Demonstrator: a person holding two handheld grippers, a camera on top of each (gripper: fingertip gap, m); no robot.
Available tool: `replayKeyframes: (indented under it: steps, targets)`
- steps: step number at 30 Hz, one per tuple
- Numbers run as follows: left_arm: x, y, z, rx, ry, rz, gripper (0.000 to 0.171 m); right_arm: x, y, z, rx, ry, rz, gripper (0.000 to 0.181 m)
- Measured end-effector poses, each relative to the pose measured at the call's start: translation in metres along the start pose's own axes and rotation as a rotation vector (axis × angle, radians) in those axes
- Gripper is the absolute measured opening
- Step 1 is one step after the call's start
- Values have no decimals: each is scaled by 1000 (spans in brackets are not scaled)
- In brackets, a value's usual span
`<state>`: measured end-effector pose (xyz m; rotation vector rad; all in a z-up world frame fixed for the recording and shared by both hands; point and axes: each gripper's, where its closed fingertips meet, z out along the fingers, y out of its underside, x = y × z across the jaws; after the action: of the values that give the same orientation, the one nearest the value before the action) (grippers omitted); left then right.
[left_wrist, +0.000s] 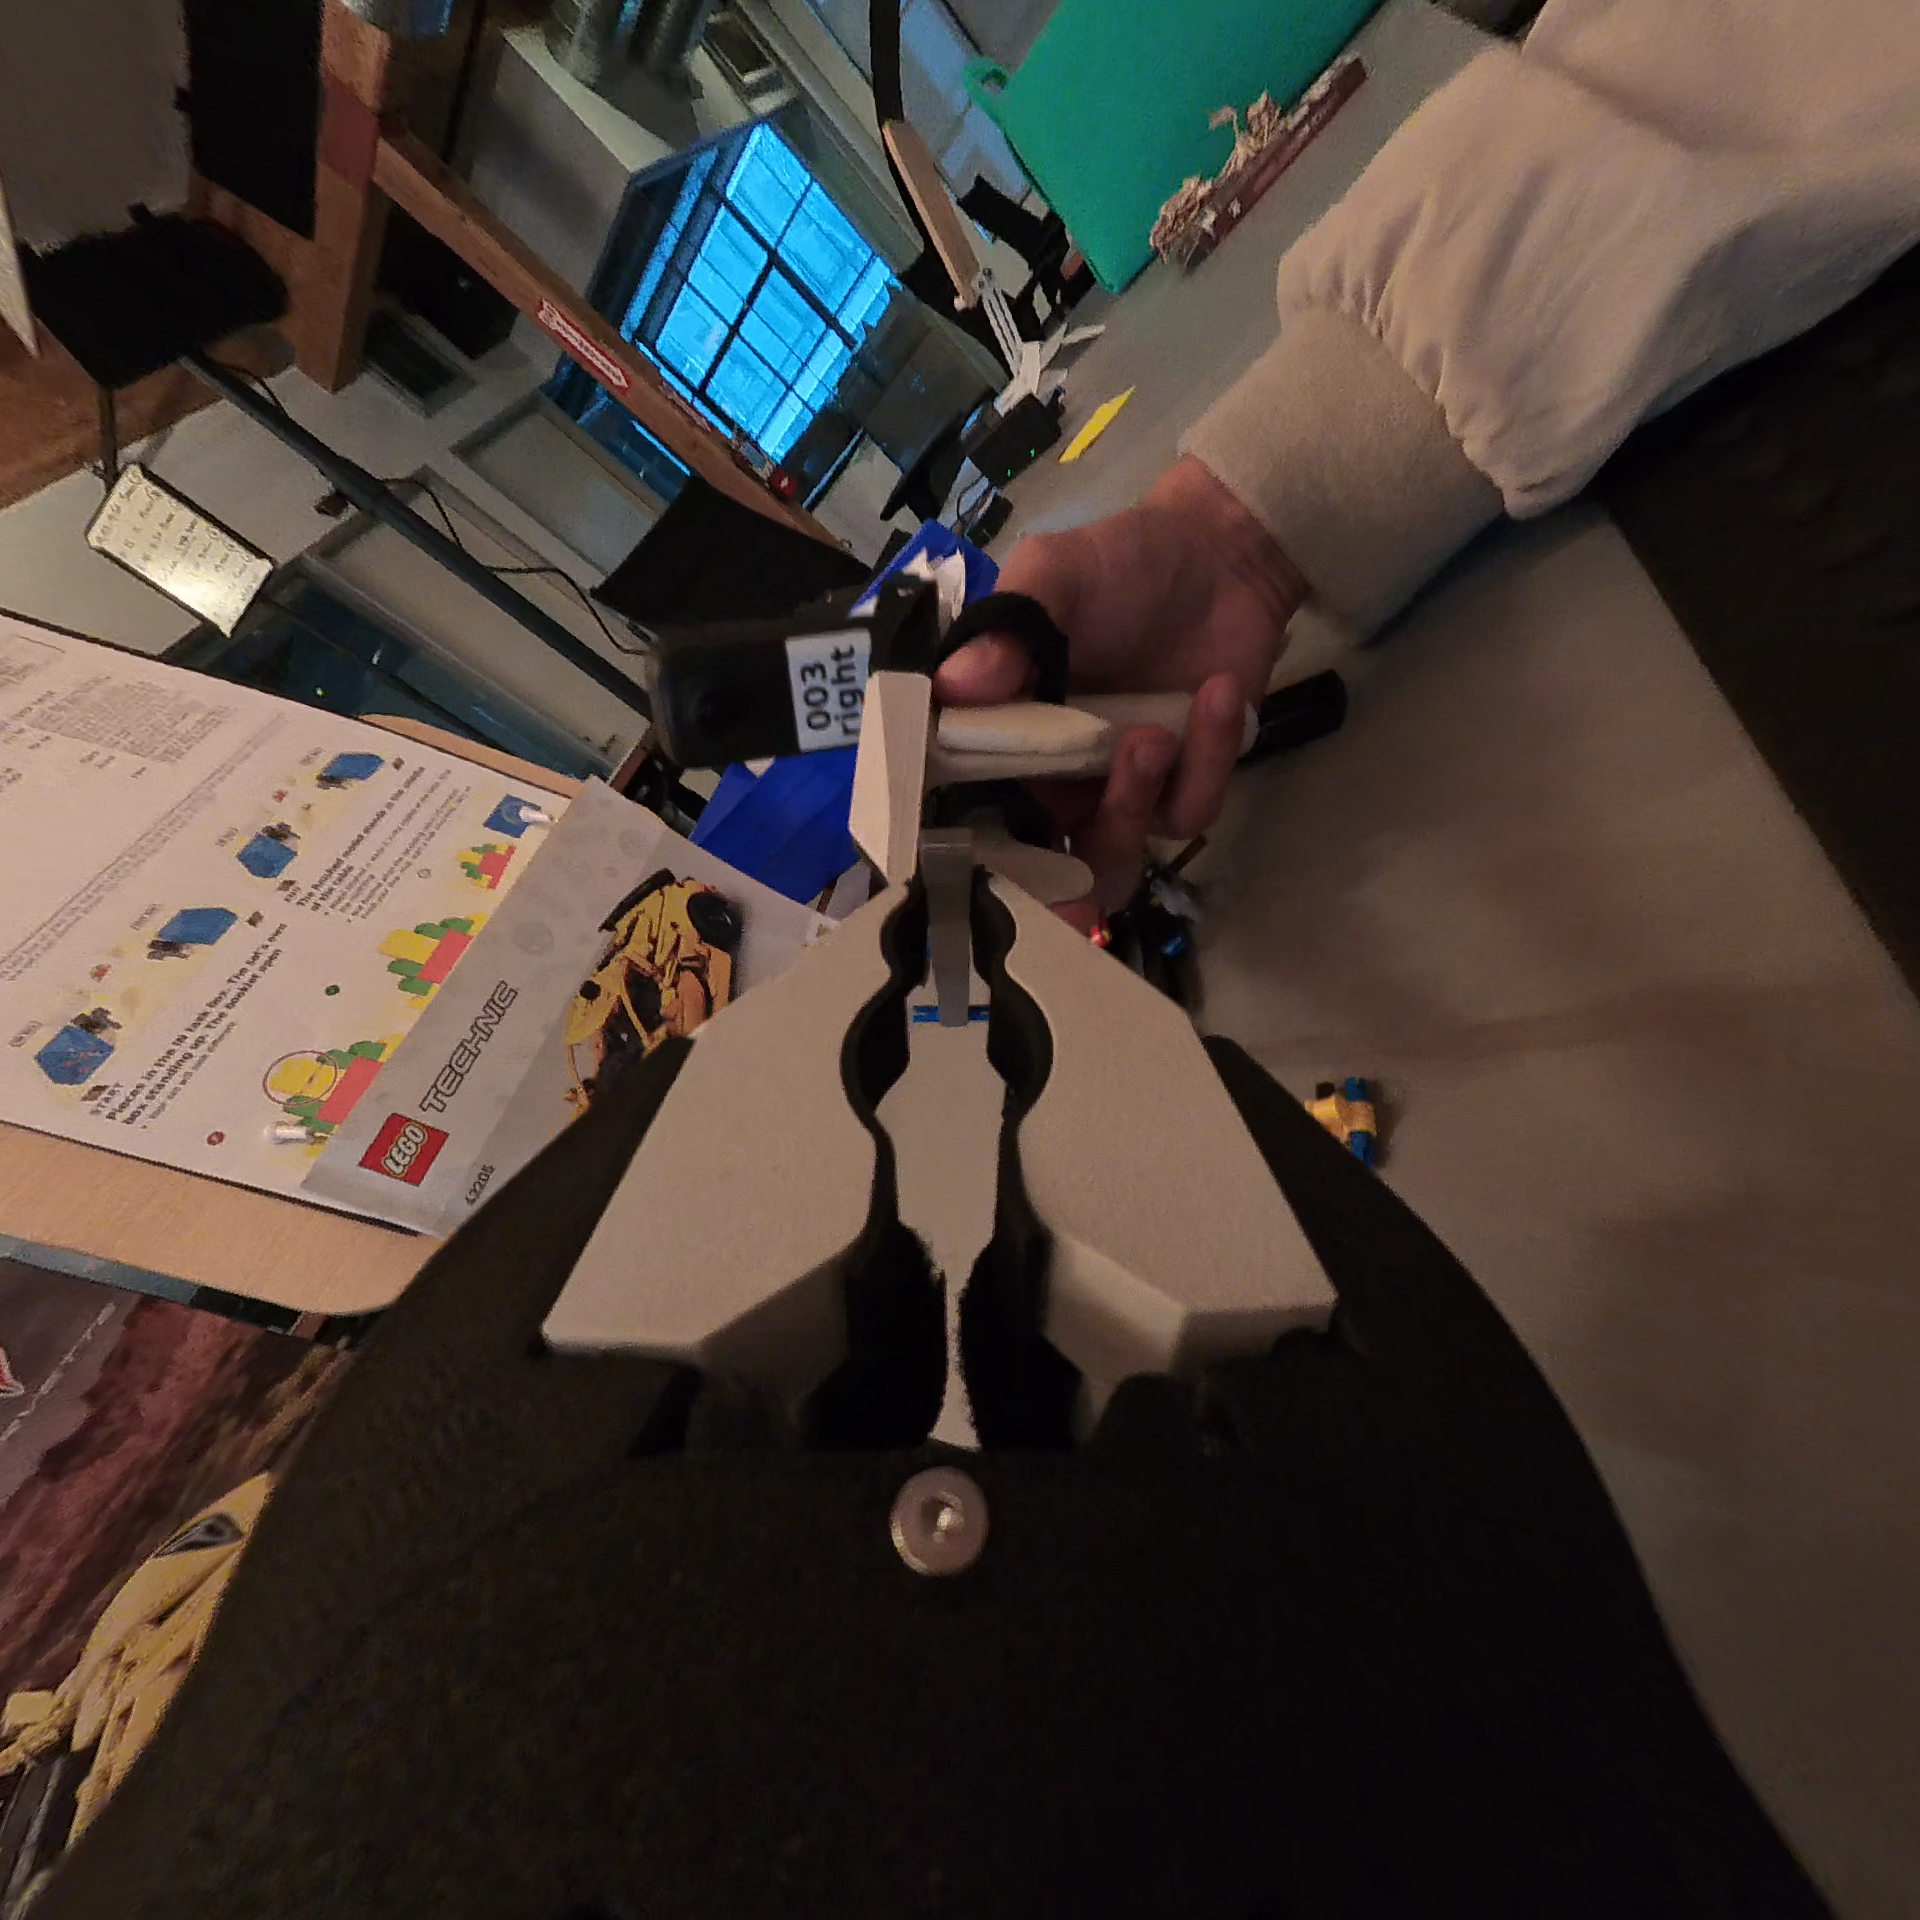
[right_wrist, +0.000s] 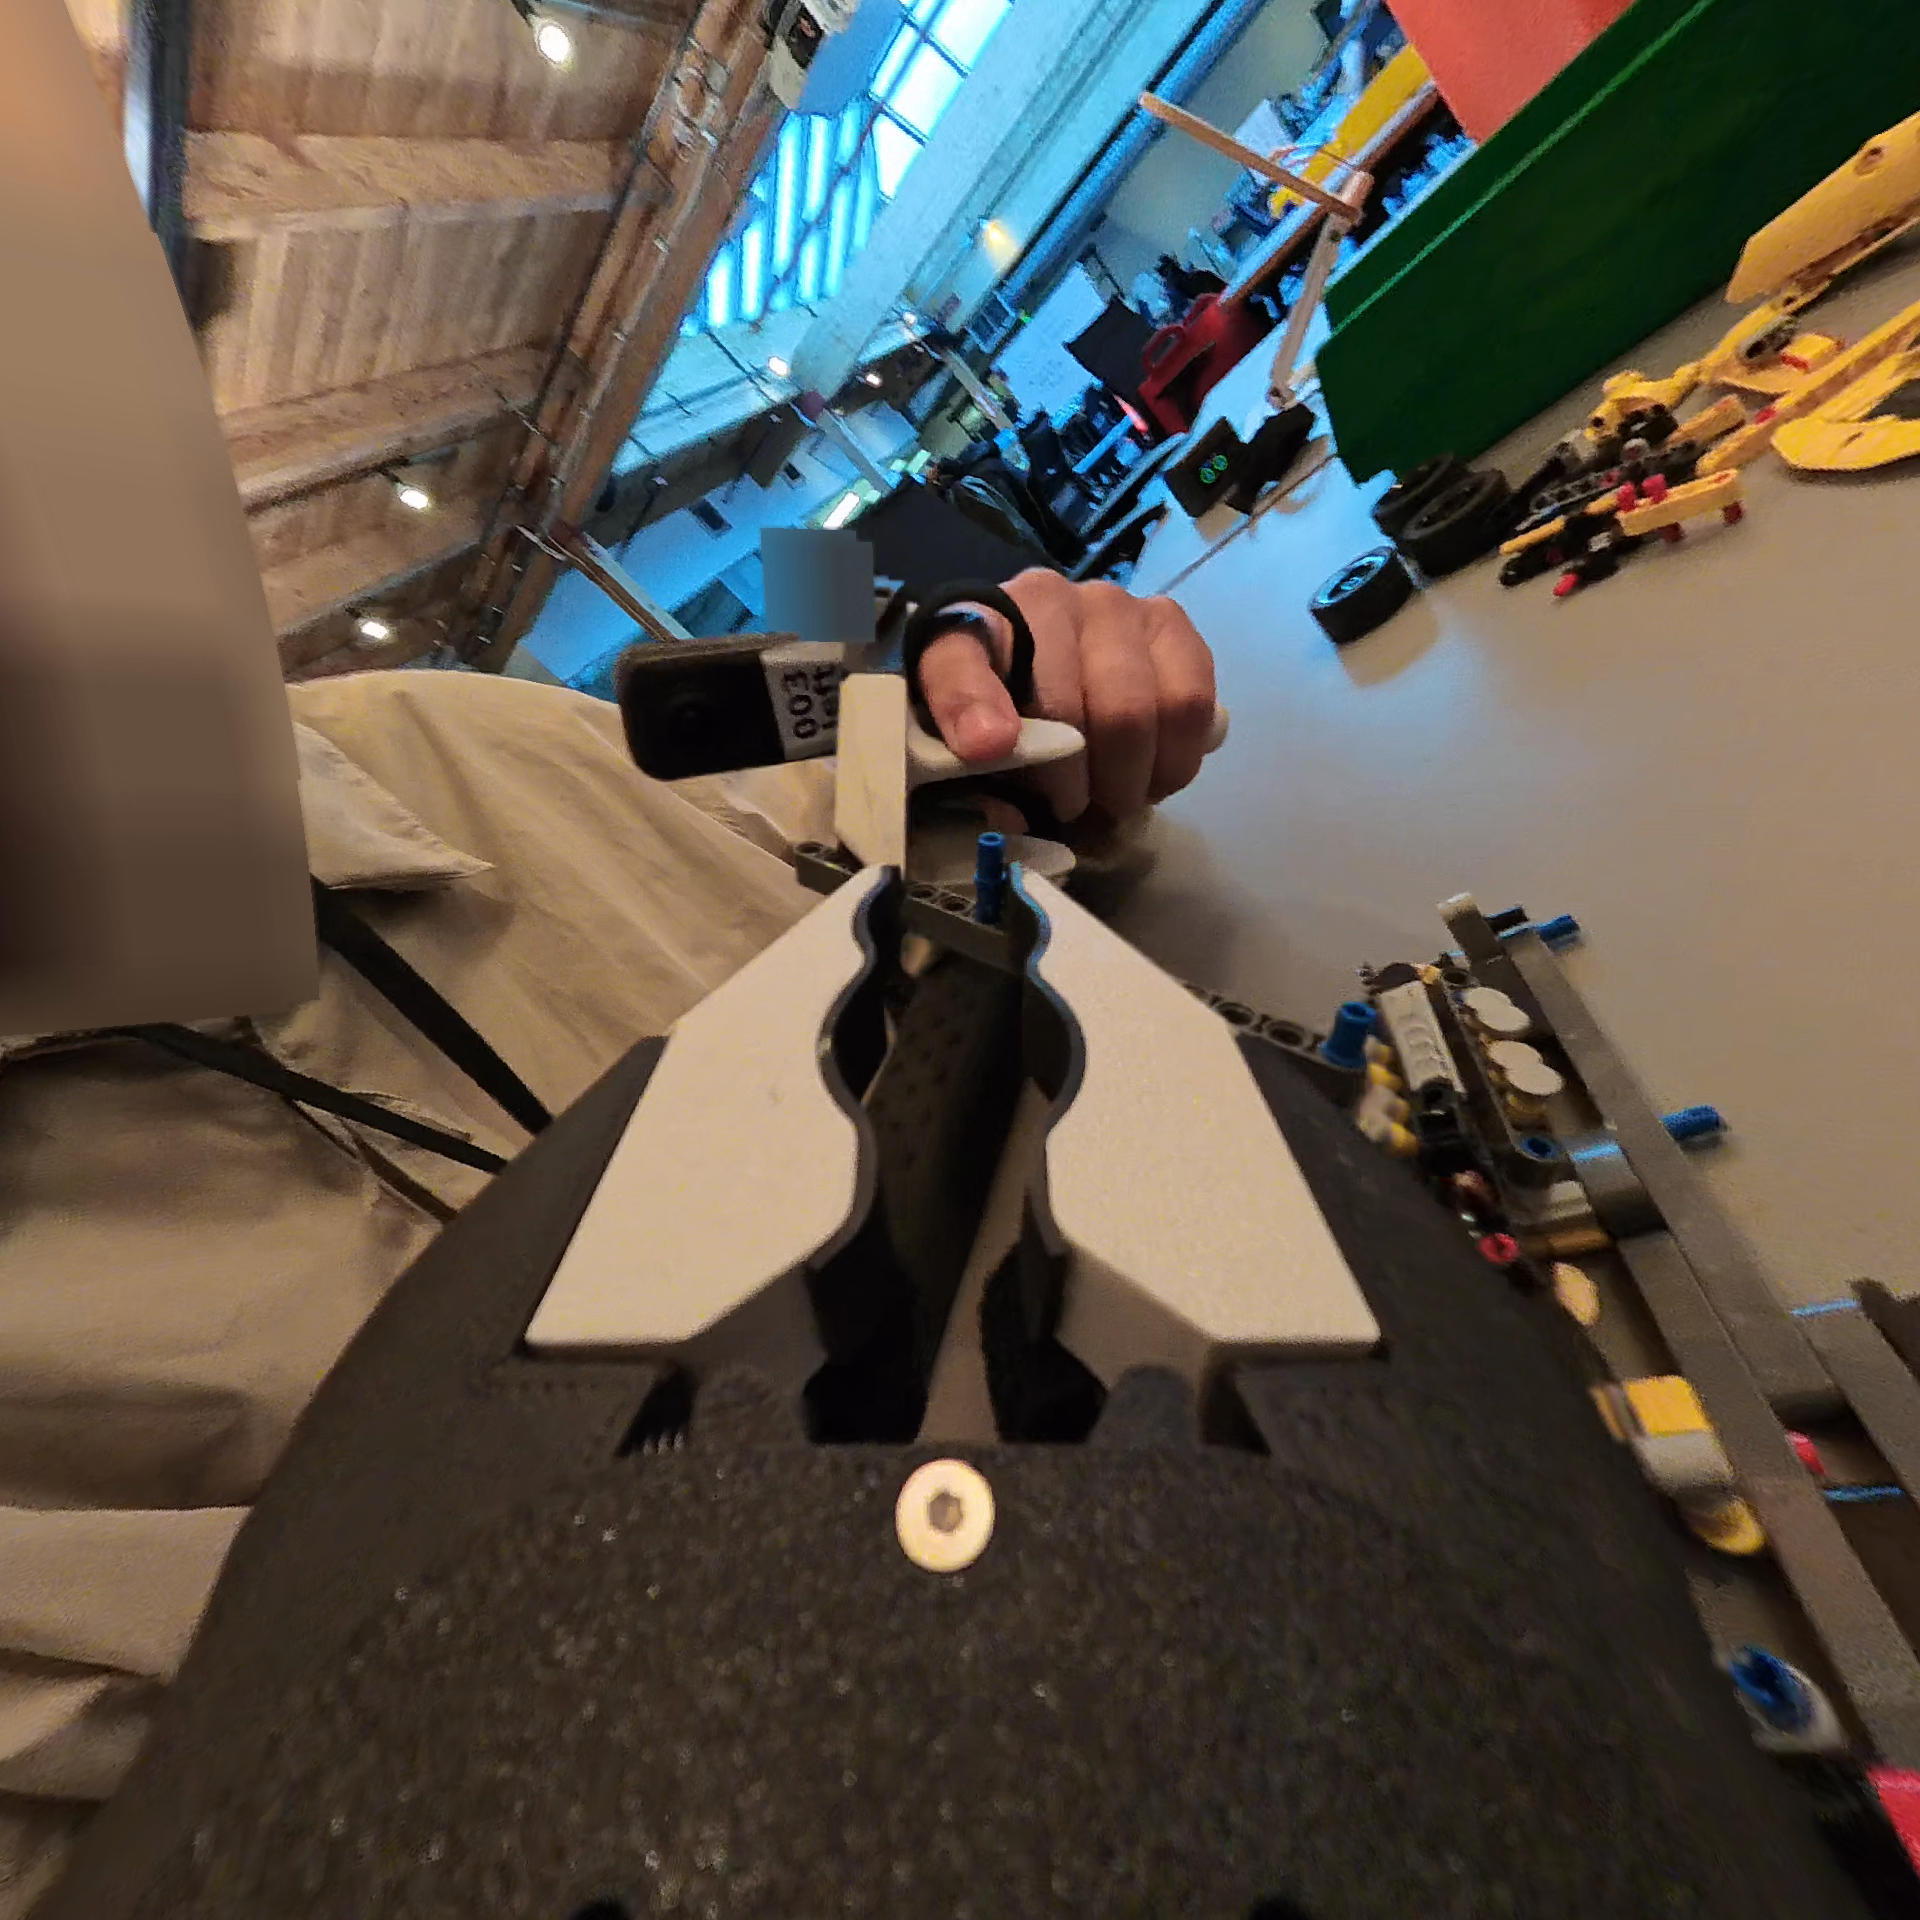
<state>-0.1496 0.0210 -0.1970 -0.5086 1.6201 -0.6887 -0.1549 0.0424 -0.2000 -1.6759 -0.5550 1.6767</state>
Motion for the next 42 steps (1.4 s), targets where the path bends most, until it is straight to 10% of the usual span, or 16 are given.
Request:
replayKeyframes:
  steps: [10, 13, 15, 19, 23, 32, 35, 38, 42]
  targets:
    - [-6, 4, 2, -66, -20, -113, 8, 15, -9, 2, 6, 209, -164, 2]
    - [64, 0, 11, -94, 298, -116, 7, 10, -52, -19, 273, 178, -97, 2]
    - [68, 1, 22, -132, 200, 71, 7, 12, -65, -42, 305, 209, -107, 2]
    - [33, -7, 16, -31, 75, -39, 7, 12, -61, -97, 178, 527, -184, 3]
    - [10, -21, 10, 71, 5, -171, 8, 19, 0, -224, -261, 1289, -234, 4]
    - [-51, -36, -21, 388, -55, -641, 7, 35, 71, -280, -490, 1404, -51, 19]
    - [-63, -39, -32, 475, -60, -718, 8, 27, 34, -244, -374, 1343, -211, 30]
    - [-69, -40, -38, 521, -39, -778, 8, -9, -13, -125, -144, 910, -541, 36]
    - [-67, -35, -36, 494, -27, -771, 8, -18, -3, -35, -104, 604, -546, 41]
